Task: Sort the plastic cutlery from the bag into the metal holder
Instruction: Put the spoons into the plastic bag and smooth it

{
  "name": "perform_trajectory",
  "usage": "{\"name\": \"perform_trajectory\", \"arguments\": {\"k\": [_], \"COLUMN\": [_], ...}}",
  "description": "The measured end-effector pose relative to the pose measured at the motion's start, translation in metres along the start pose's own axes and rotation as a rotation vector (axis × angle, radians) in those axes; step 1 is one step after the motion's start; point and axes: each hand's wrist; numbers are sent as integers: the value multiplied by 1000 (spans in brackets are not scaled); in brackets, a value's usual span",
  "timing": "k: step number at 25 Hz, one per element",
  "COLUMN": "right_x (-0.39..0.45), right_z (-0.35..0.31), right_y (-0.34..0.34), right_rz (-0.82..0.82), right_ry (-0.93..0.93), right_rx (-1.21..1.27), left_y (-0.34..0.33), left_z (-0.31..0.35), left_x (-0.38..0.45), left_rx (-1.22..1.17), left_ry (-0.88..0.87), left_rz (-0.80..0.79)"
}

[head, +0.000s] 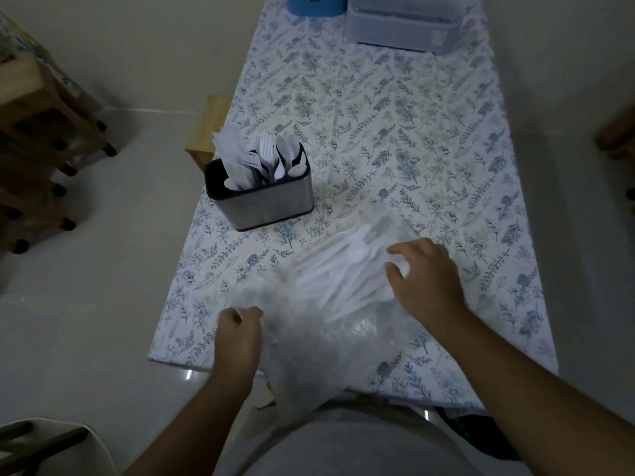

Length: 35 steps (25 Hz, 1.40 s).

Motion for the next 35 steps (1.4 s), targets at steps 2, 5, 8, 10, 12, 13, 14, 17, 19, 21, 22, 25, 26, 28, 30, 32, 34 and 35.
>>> {"name": "perform_trajectory", "arguments": {"k": [2,5,8,10,12,13,14,17,19,21,22,25,26,28,30,32,34,35], "right_x": [14,28,26,23,23,24,24,20,19,19,19,17,14,3,-7,-12,-9,-7], "right_z": [8,11,15,19,21,20,18,0,-15,-29,-36,-54,-60,-71,-78,-74,-62,-56], "right_y": [-7,-22,-36,-38,-37,-35,-32,-16,-2,13,19,38,44,54,60,59,55,51], "right_rz": [-40,-99,-84,-27,28,58,91,180,226,253,262,309,337,394,423,408,392,383], "right_ry": [-67,-144,-153,-165,-166,-151,-124,-21,83,211,267,392,419,442,444,421,377,358], "right_rx": [-37,-68,-10,74,136,172,210,262,256,230,208,121,98,86,91,91,72,61], "left_y": [1,-11,-43,-59,-65,-66,-66,-67,-70,-72,-72,-73,-72,-69,-68,-70,-71,-71], "left_z": [1,1,-2,-5,-10,-13,-15,-16,-13,-10,-8,-7,-6,-7,-13,-21,-28,-29], "left_x": [2,2,6,11,14,16,18,19,16,13,11,6,5,4,6,8,9,10], "left_rx": [72,552,924,979,970,951,930,893,844,767,752,849,870,855,841,875,956,999], "left_ry": [-176,-734,-879,-822,-787,-789,-793,-822,-836,-845,-852,-843,-817,-796,-804,-802,-824,-843], "left_rz": [259,196,-74,-158,-206,-213,-216,-227,-239,-261,-250,-50,2,-16,-94,-131,-105,-90]}}
Point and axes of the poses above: each hand's wrist, its own x-axis towards the middle knuckle, its own y-axis out of the back of the hand, z = x × y, and after that the axes turned 10 degrees about x, right-handed
